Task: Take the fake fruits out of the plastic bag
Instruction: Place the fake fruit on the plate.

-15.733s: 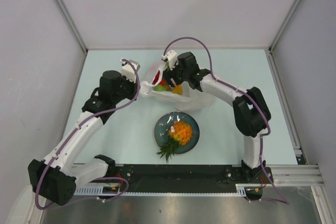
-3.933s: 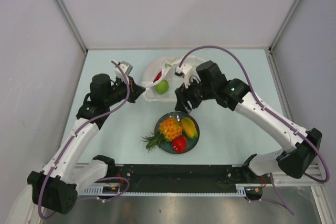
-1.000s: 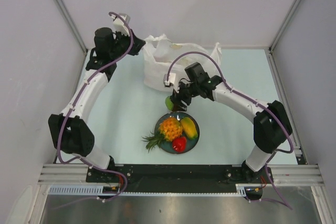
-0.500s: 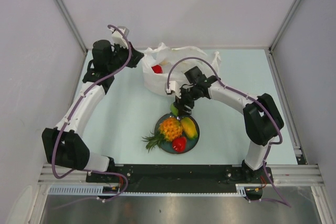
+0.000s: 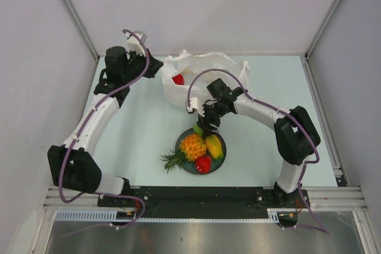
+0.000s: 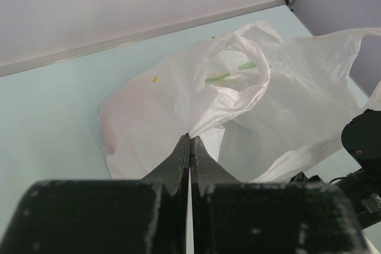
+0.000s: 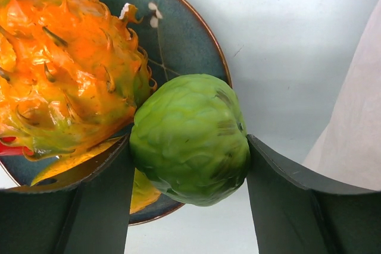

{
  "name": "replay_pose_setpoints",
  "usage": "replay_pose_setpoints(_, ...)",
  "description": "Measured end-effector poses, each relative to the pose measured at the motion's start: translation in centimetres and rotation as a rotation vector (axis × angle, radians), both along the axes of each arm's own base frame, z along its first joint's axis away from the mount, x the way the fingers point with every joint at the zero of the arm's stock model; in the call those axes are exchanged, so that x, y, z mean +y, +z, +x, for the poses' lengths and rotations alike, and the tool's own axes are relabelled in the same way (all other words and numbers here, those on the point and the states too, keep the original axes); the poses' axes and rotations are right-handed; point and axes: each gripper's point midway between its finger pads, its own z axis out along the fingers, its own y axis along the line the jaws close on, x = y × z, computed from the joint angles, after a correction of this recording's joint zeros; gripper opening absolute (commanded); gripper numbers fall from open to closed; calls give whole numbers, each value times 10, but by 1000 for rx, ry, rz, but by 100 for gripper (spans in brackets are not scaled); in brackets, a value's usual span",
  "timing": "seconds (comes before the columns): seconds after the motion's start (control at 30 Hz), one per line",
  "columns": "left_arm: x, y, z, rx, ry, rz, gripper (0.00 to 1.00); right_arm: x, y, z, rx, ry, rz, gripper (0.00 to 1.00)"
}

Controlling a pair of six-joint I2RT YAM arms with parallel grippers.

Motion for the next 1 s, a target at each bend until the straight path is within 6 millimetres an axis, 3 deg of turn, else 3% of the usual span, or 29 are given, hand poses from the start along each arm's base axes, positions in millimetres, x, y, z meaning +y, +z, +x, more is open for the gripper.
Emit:
replay_pose_setpoints(0.53, 0, -6, -2, 12, 0, 2, 0, -12, -12, -10, 28, 13, -50, 61)
replay_pose_setpoints(0.73, 0, -8, -3, 15, 0, 3, 0, -16, -14, -12, 30, 22, -65, 68)
replay_pose_setpoints(0.8, 0, -8, -3, 15, 0, 2, 0, -17, -14, -13, 32, 24, -67, 73)
replay_pose_setpoints(0.93, 0, -7, -3, 14, 0, 2, 0, -19, -15, -13, 35, 23, -70, 100)
replay_pose_setpoints(1.0, 0, -7, -3, 14, 0, 2, 0, -19, -14, -12, 34, 21, -69, 100)
